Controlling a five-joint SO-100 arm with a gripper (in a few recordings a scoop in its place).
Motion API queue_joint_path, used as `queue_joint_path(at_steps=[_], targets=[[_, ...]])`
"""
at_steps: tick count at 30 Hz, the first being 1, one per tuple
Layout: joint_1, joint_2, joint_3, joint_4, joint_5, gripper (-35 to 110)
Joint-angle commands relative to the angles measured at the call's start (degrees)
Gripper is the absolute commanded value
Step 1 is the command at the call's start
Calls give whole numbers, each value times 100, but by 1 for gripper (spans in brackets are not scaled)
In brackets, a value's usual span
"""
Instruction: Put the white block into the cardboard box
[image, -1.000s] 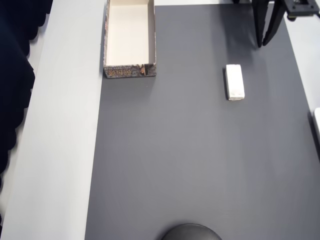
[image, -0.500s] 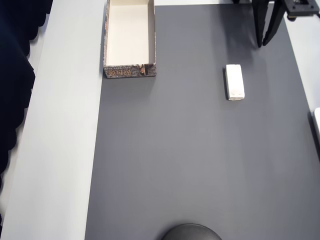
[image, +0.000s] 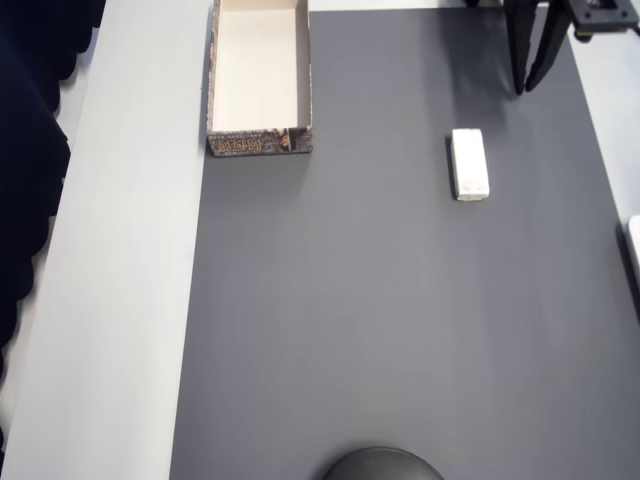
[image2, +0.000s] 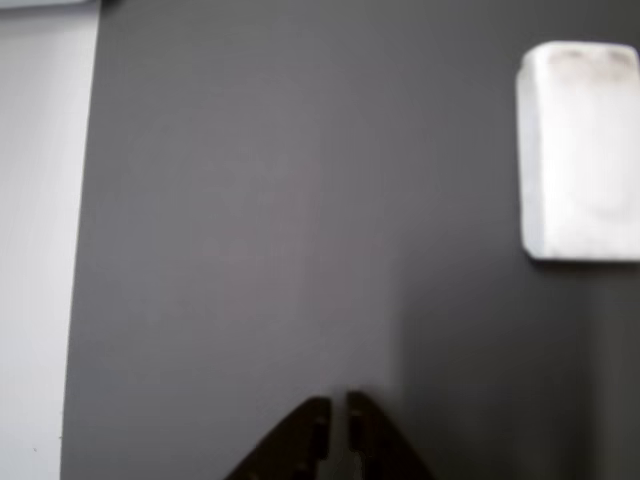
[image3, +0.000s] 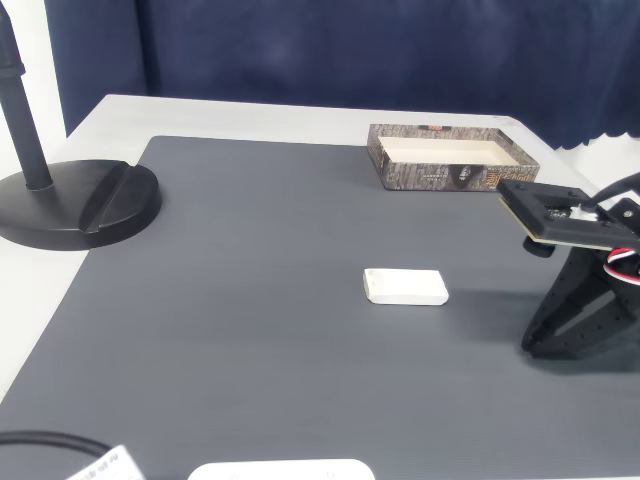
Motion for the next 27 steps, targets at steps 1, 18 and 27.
queue_joint_path(at_steps=[1,18,27], targets=[[-62,211,105,44,-62,-1],[-9,18,-141,-18,-369,-2],[343,-2725,-1749,-800,141,-2]])
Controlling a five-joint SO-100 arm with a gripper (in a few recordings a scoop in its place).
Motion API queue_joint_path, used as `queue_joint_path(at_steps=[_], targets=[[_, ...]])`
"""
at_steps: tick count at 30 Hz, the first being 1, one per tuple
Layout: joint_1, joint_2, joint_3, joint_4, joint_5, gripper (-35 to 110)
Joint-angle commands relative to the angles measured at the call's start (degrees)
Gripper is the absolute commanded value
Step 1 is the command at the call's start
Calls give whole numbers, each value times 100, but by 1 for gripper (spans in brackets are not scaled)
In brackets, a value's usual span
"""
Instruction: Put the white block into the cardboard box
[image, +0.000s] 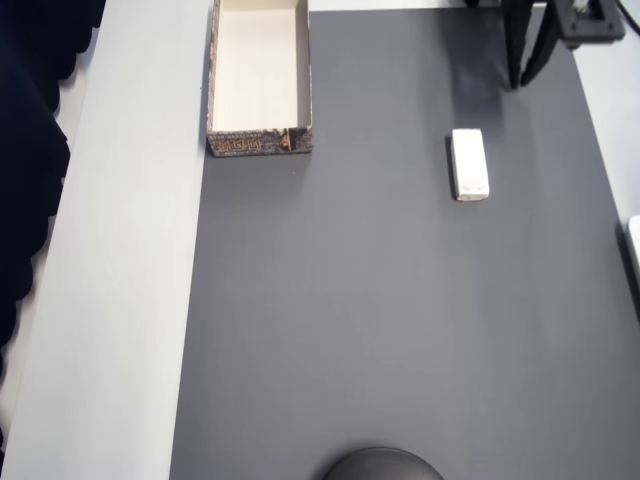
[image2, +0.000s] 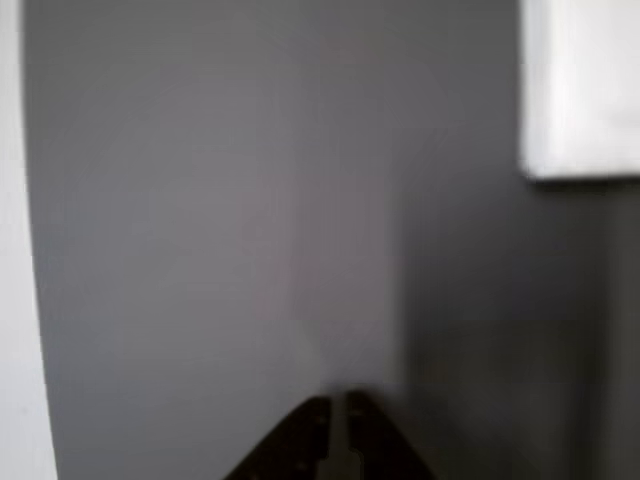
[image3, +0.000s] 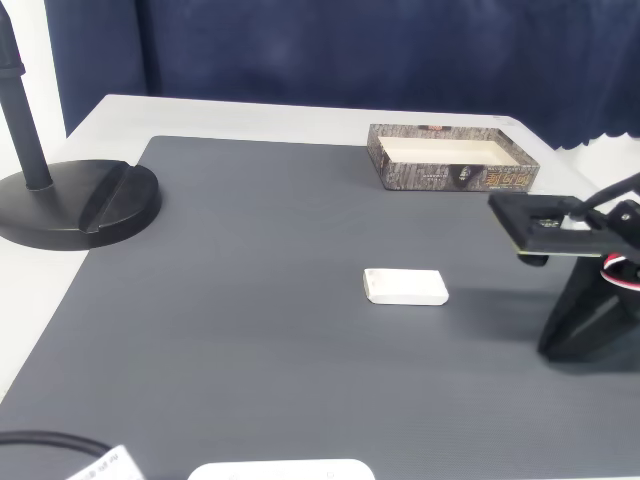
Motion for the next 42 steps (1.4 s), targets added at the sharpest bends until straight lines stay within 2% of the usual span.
queue_joint_path(at_steps=[1,24,42], targets=[[158,-853,-1002,-650,387,-2],[976,-5537,-4658,-686,1081,-2],[1591,-7400,-6082,-448,1767,-2]])
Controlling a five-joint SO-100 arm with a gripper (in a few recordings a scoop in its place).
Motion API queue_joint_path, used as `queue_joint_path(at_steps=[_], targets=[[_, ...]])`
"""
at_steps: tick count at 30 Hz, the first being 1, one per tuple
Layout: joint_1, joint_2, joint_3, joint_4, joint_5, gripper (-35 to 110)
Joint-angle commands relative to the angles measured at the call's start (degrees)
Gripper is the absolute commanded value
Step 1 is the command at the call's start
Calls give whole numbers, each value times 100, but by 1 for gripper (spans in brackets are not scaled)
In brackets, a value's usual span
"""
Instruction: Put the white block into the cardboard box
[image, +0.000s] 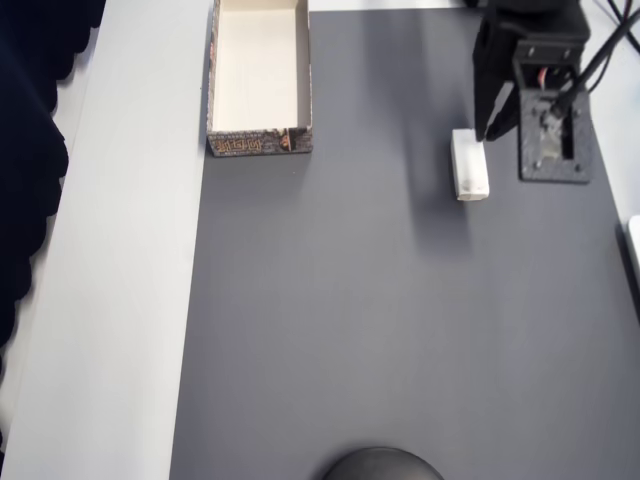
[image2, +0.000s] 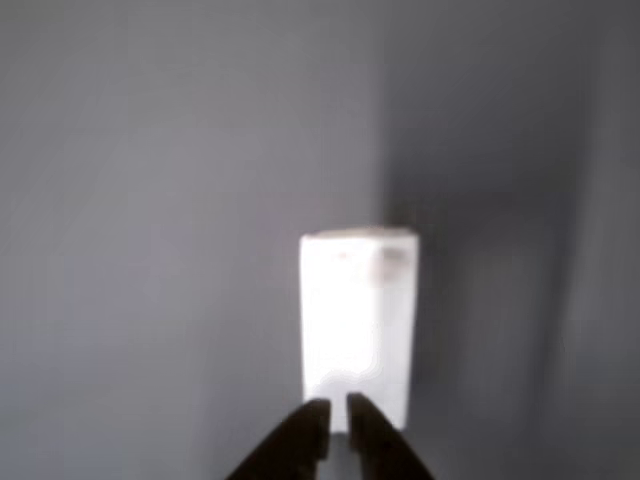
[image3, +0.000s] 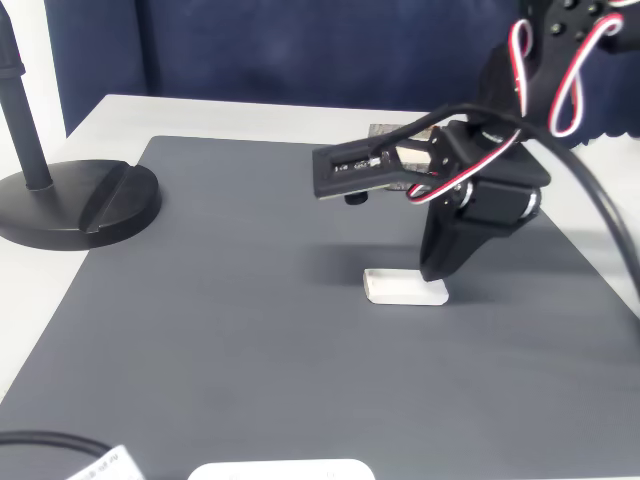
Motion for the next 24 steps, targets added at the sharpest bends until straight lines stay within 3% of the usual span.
queue_joint_path(at_steps=[1,24], targets=[[176,-62,-738,229,141,-2],[325,-633,-1564,896,519,-1]])
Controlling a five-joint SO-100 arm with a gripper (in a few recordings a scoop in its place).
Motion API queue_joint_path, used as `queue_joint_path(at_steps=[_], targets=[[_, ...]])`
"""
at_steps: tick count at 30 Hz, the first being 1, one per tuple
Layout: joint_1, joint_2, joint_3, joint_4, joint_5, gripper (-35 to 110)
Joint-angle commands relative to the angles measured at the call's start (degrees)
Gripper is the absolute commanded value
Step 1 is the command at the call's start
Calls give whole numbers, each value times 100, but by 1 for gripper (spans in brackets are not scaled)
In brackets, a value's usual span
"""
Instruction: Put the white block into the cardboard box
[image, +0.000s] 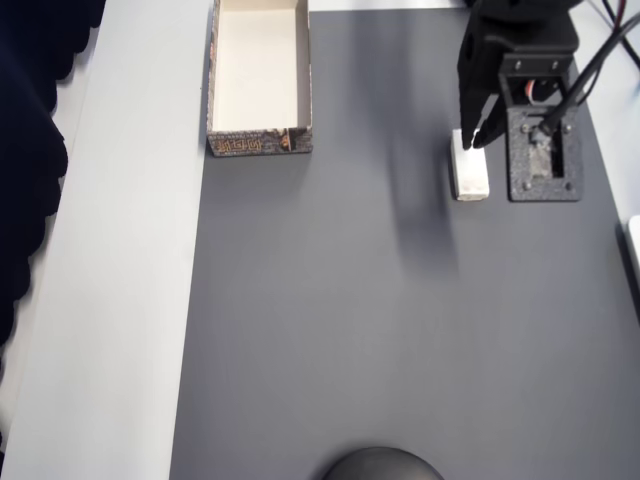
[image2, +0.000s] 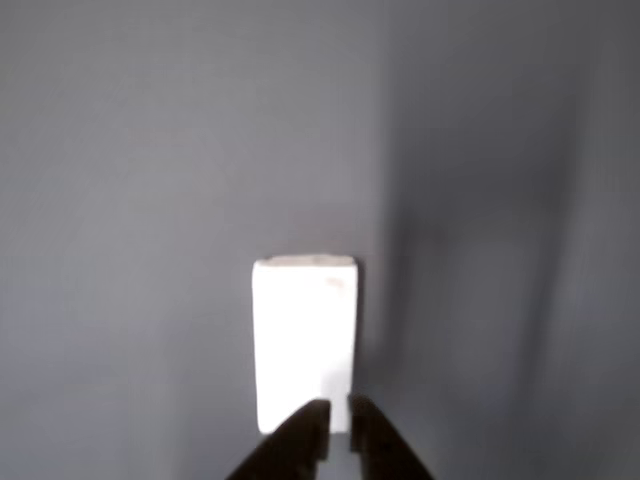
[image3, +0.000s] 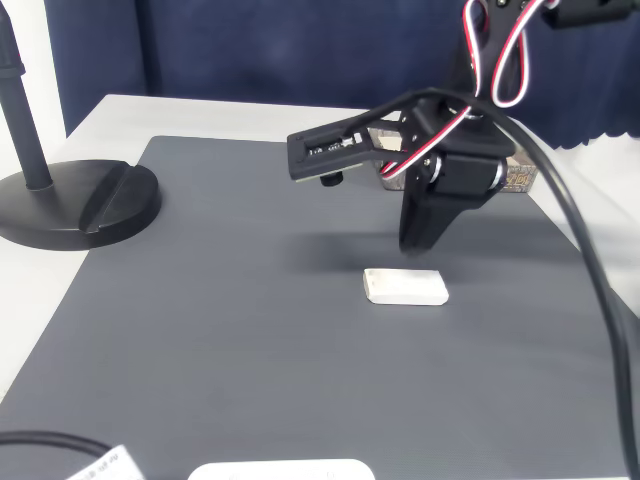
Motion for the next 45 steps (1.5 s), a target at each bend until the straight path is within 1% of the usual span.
queue_joint_path(at_steps=[1,6,20,31,45], targets=[[79,26,-404,229,53,0],[193,44,-404,281,105,10],[281,-141,-589,255,615,21],[281,-246,-606,211,686,26],[352,-686,-861,149,905,27]])
